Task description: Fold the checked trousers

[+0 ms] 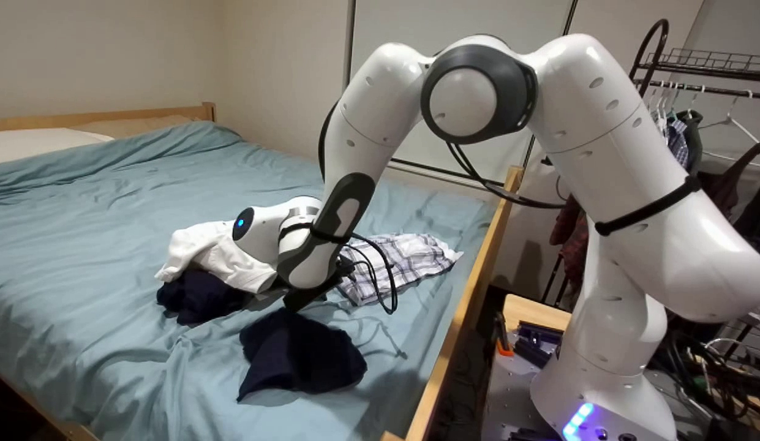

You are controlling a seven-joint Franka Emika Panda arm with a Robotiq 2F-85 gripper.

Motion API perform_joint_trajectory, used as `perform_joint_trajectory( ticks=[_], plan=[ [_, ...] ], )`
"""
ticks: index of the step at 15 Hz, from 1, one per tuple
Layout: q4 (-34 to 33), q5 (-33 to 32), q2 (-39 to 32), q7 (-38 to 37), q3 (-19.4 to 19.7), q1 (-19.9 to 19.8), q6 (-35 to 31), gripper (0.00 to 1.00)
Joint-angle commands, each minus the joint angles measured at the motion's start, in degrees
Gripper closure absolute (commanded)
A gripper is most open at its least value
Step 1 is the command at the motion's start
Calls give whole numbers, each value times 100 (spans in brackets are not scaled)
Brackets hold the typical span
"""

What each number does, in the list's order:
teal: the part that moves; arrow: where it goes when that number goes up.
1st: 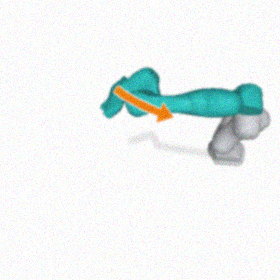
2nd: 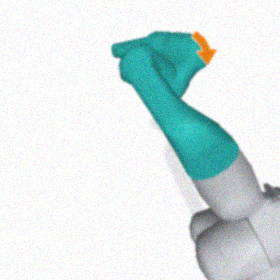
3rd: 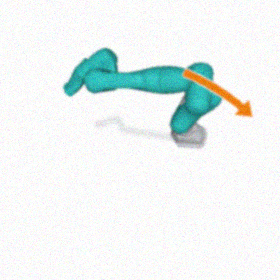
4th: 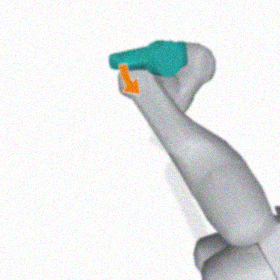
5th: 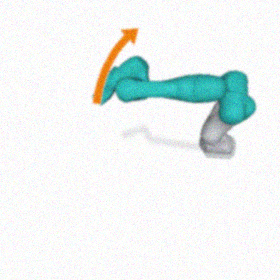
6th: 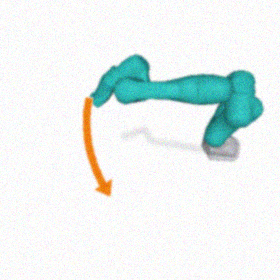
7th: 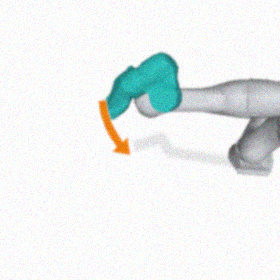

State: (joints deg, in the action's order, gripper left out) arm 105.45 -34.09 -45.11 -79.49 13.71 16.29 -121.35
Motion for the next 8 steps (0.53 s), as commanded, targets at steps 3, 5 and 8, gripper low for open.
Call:
perform_joint_trajectory(
  ticks=[3, 5, 8],
  plan=[
    [13, -277, -109, -36, 0, -81, -230, 0],
    [9, -300, -112, -61, 0, -76, -153, 0],
    [-11, -296, -119, -115, 0, -74, -60, 0]
  ],
)
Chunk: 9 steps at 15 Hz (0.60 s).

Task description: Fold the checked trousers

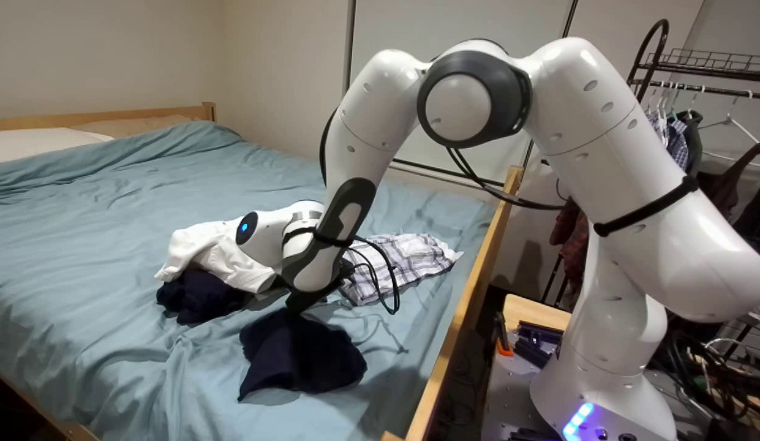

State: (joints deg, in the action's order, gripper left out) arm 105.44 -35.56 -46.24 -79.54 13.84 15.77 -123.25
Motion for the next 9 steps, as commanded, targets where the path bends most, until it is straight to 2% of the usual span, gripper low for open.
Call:
perform_joint_trajectory(
  ticks=[1, 9],
  plan=[
    [-15, -132, -4, -120, -14, -16, 207, 0],
    [-77, -47, -12, -393, -67, -16, 795, 0]
  ],
)
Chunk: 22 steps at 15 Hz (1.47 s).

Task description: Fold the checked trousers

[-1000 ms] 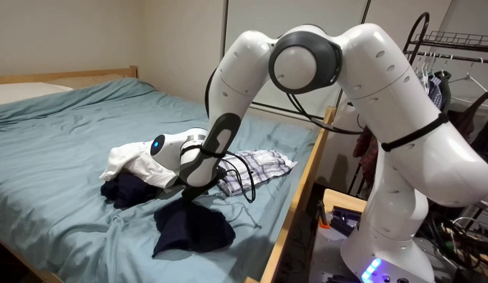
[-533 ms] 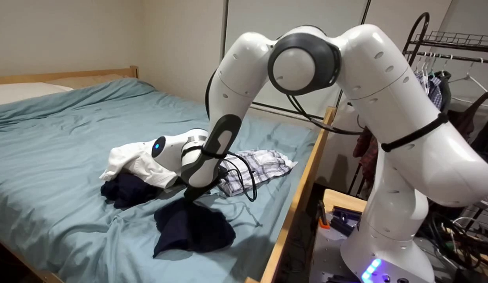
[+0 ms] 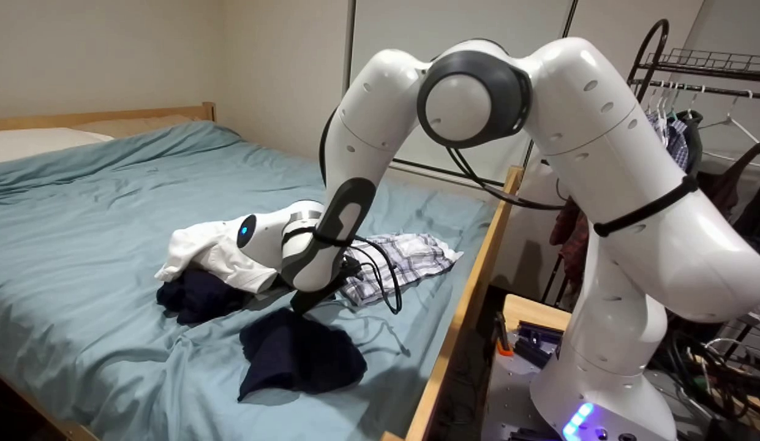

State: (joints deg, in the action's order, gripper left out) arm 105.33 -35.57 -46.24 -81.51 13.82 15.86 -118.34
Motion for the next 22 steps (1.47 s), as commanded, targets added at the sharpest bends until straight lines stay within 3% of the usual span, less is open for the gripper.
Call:
perform_joint_trajectory(
  ticks=[1, 8, 14, 22],
  plan=[
    [-68, -33, -9, -221, -85, -42, 351, 0],
    [-118, 47, -17, -551, -197, -90, 752, 0],
    [-58, -71, 2, -555, -248, -121, 633, 0],
    [-96, -80, -698, -949, -144, -413, 40, 0]
  ],
)
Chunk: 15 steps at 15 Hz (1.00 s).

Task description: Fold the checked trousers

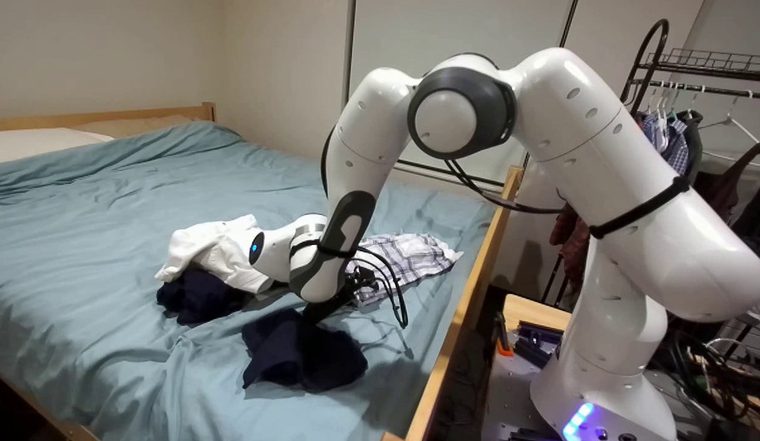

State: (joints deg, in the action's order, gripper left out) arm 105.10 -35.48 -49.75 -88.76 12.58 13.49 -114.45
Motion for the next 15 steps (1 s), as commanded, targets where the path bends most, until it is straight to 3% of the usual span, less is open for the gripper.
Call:
perform_joint_trajectory(
  ticks=[1, 2, 4, 13, 15],
  plan=[
    [-106, -79, -429, -233, -10, -194, -431, 0],
    [-141, -61, -494, -250, -13, -203, -483, 25],
    [-205, -32, -597, -309, -23, -188, -534, 32],
    [-284, 140, -644, -673, -96, -222, -800, 92],
    [60, 133, 206, -374, 0, -293, -591, 99]
  ],
)
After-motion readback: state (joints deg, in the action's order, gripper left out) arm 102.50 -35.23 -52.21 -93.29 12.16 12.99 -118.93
